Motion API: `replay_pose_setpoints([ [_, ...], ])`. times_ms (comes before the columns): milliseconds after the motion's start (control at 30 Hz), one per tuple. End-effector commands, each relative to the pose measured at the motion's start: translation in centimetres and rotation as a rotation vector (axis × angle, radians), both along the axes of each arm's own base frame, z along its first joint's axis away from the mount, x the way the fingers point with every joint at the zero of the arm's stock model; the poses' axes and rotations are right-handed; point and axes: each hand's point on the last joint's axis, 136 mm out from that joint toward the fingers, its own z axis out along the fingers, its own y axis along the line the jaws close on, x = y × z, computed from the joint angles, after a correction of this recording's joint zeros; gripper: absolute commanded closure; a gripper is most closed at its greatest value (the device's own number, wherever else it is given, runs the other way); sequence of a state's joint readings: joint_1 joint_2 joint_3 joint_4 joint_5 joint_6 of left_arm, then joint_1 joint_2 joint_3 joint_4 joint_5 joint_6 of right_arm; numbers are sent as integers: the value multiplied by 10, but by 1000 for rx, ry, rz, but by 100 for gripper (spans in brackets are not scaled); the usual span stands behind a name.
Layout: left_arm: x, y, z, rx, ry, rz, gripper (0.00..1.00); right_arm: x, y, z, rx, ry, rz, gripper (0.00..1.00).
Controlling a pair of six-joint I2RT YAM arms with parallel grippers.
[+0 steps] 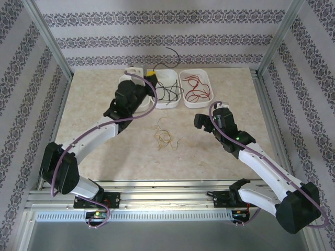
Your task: Untangle the cables
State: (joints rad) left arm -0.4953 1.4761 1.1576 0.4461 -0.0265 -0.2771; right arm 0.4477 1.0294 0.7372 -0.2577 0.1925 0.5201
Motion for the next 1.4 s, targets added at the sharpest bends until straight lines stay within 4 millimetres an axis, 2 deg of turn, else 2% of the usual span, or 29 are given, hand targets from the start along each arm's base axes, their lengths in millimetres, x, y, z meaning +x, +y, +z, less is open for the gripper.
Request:
replay_pose_setpoints([
  [0, 11, 22, 12, 57, -9, 52, 100, 1, 1, 5, -13, -15, 2, 2],
  [133, 42, 29, 21, 55, -28, 78, 100, 2, 2, 5, -10, -14, 2, 2],
  [200, 64, 26, 16, 68, -12, 81, 100, 2, 2, 6, -9, -12, 1, 2],
  [333, 110, 26, -15, 120, 86, 133, 100, -1, 1, 5, -7, -6, -2, 2],
  [400, 130, 26, -39, 133, 156, 150, 100, -3, -2, 5, -12, -6, -11, 2],
  [567, 151, 24, -90, 183, 291, 177, 100, -7, -8, 7, -27, -7, -27, 2],
  [767, 155, 25, -145, 257, 522, 192, 100, -6, -10, 6, -36, -2, -32, 2],
  [1033, 138, 27, -208, 400, 863, 172, 100, -1, -7, 6, -34, 10, -31, 2],
  [1100, 135, 32, -219, 450, 907, 193, 100, -1, -6, 6, -32, 11, -32, 2],
  [1300, 127, 52, -231, 626, 944, 257, 100, -1, -6, 5, -21, 17, -38, 2],
  [1367, 123, 51, -235, 679, 945, 248, 100, -1, -6, 4, -18, 18, -41, 2],
])
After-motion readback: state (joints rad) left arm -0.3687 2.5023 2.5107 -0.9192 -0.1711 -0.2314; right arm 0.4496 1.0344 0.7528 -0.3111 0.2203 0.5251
